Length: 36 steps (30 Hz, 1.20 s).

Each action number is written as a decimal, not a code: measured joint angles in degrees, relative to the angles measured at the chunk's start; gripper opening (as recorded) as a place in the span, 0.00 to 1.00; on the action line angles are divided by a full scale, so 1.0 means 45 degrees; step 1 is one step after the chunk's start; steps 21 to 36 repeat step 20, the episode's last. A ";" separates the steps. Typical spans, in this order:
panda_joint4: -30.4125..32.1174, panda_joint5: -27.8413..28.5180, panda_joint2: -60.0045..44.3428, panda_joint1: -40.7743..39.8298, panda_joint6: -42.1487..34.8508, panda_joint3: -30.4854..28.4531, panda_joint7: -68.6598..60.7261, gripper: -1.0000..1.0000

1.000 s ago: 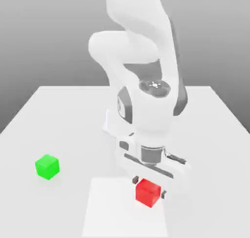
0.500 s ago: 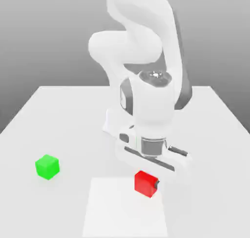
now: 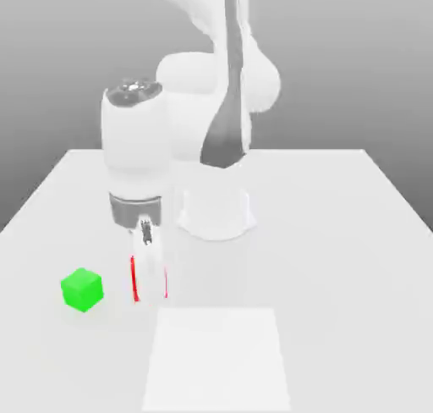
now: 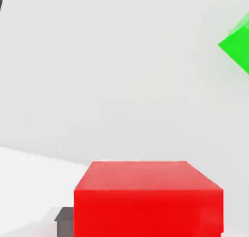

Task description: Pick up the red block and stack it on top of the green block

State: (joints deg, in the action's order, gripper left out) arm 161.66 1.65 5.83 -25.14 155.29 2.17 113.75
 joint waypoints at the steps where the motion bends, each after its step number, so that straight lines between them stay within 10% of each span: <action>1: 0.0063 0.0021 0.0141 -0.0330 -0.0071 -0.0241 0.0427 0.00; 16: 0.0342 -0.0331 -0.1697 -0.2778 0.2195 -0.1640 0.2859 0.00; 17: 0.0343 -0.0529 -0.1995 -0.2790 0.2487 -0.1554 0.2716 1.00; 36: 0.0343 -0.0529 -0.1995 -0.2790 0.2487 -0.1554 0.2716 1.00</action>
